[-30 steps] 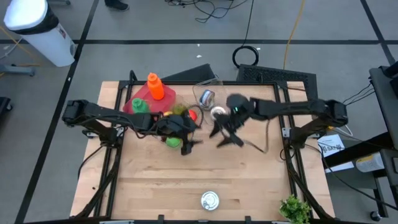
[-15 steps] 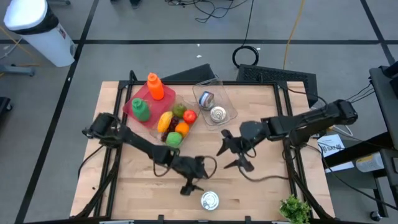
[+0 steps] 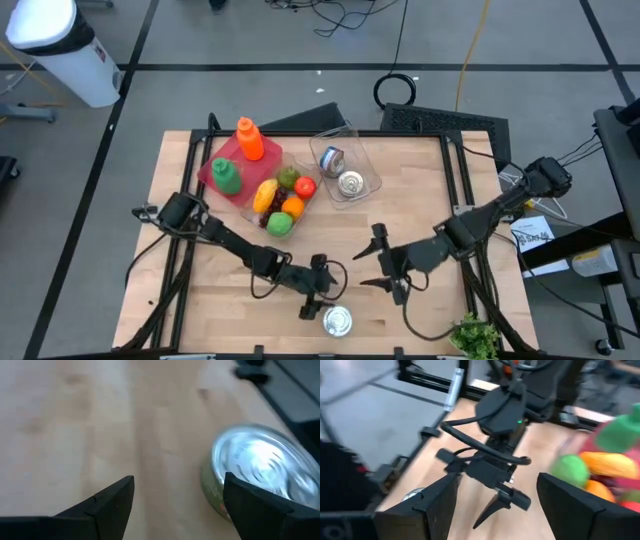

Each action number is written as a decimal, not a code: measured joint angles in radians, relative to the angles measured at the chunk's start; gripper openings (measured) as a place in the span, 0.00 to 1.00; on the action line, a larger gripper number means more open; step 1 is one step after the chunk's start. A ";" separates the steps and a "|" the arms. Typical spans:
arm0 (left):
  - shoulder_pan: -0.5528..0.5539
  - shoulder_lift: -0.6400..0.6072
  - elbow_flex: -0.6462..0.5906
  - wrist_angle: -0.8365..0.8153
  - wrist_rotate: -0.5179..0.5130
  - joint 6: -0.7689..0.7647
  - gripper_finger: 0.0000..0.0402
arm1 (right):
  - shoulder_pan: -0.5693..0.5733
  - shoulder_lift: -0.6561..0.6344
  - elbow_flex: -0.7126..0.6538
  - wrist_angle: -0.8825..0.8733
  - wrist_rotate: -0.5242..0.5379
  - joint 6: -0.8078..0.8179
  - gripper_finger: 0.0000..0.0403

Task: Pick & Place Food Item
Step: Put the green tuna can into the right transparent bin

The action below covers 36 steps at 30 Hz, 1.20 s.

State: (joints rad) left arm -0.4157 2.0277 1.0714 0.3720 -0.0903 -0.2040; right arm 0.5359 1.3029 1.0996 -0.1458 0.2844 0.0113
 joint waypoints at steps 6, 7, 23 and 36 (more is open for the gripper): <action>0.053 -0.003 0.001 -0.044 -0.070 -0.042 0.75 | 0.106 0.000 0.000 -0.016 0.269 0.026 0.64; 0.062 -0.003 0.001 -0.053 -0.074 -0.050 0.75 | 0.123 0.000 0.000 -0.016 0.305 0.029 0.64; 0.224 -0.003 0.001 -0.116 -0.065 -0.132 0.75 | 0.185 0.001 -0.466 0.628 0.158 0.124 0.64; 0.238 0.001 0.000 -0.207 -0.072 -0.141 0.75 | 0.160 0.146 -0.580 0.787 0.242 0.052 0.64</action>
State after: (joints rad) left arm -0.1779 2.0289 1.0709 0.1650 -0.1620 -0.3445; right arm 0.6956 1.4492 0.5191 0.6414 0.5267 0.0634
